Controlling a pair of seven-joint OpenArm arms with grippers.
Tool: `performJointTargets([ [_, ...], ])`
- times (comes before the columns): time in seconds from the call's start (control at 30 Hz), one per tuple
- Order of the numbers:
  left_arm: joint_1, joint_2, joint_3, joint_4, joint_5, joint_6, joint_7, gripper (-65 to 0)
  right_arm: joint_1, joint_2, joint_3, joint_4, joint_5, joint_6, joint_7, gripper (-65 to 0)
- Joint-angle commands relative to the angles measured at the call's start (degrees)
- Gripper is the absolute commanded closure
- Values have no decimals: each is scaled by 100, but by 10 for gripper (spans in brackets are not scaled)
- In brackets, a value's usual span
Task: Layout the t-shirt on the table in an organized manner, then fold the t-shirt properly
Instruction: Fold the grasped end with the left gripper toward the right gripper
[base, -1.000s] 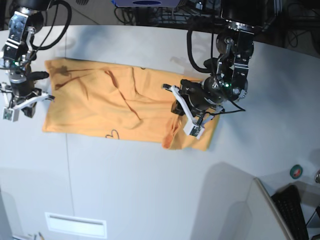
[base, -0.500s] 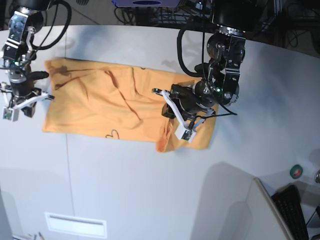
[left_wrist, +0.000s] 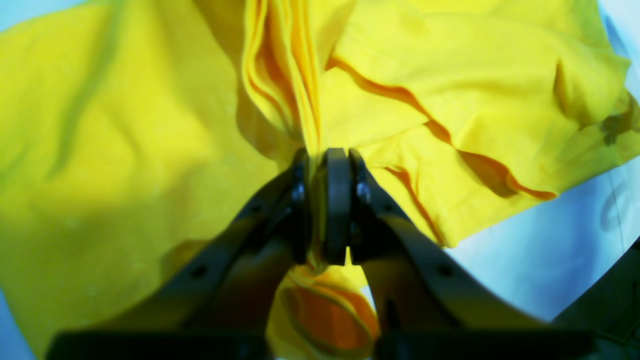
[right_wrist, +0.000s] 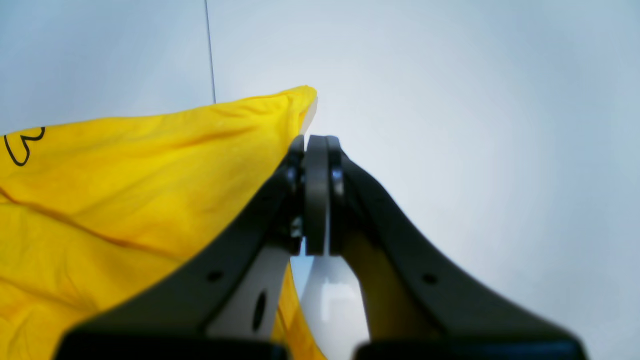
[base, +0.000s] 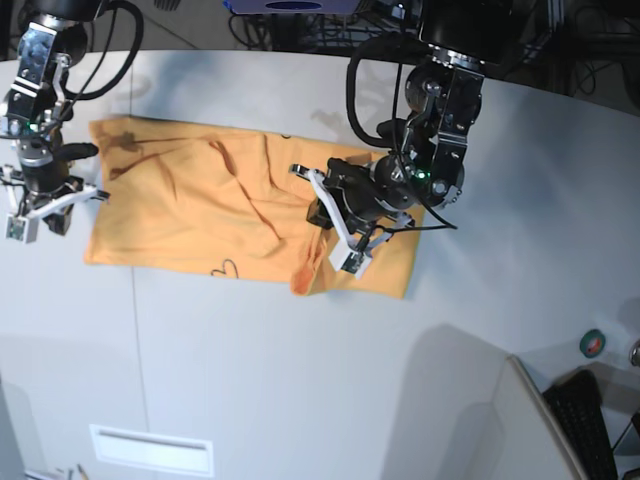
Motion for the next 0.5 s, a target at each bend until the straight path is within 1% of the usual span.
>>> performJointTargets([
  [0.0, -88, 29, 0, 94, -53, -13, -100, 0, 50, 49, 27, 100, 32, 4, 151, 0],
  [0.47, -176, 38, 17, -29, -71, -4, -109, 0, 41, 49, 27, 100, 32, 4, 151, 0],
])
